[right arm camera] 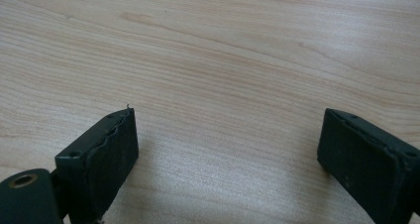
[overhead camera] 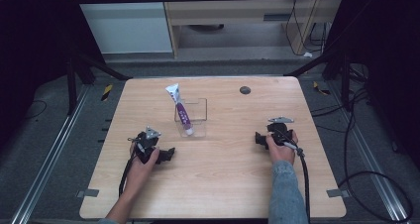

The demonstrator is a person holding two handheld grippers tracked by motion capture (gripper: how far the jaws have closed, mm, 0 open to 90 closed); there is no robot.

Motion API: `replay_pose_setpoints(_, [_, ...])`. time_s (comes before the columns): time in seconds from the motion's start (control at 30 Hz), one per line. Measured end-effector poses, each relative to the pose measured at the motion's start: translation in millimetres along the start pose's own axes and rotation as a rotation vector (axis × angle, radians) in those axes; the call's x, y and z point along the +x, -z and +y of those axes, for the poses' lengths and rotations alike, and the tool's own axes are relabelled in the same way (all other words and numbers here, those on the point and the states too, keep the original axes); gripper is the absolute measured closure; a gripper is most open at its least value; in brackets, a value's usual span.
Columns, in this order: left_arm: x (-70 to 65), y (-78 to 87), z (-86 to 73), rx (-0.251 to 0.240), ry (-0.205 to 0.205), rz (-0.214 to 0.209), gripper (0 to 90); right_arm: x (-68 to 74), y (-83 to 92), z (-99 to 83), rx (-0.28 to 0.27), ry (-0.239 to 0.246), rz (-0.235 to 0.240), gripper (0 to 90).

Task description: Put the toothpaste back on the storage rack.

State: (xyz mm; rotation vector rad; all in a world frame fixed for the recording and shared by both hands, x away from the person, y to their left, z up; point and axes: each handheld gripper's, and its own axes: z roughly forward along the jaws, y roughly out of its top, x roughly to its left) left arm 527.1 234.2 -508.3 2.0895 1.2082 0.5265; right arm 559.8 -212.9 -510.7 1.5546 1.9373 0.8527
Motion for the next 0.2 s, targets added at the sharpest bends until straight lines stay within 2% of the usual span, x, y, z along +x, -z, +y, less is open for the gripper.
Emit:
replay_pose_setpoints(0.1, [0.0,0.0,0.0,0.000,0.000,0.000,0.0,-0.6,-1.3,0.5,0.018,-0.013,-0.010,0.9])
replay_pose_setpoints(0.13, [0.0,0.0,0.0,0.000,0.000,0.000,0.0,-0.9,-1.4,0.3,0.024,-0.030,-0.027,0.2])
replay_pose_setpoints(0.2, [0.1,0.0,0.1,0.002,-0.002,0.000,0.0,-0.9,-1.4,0.3,0.024,-0.031,-0.027,0.2])
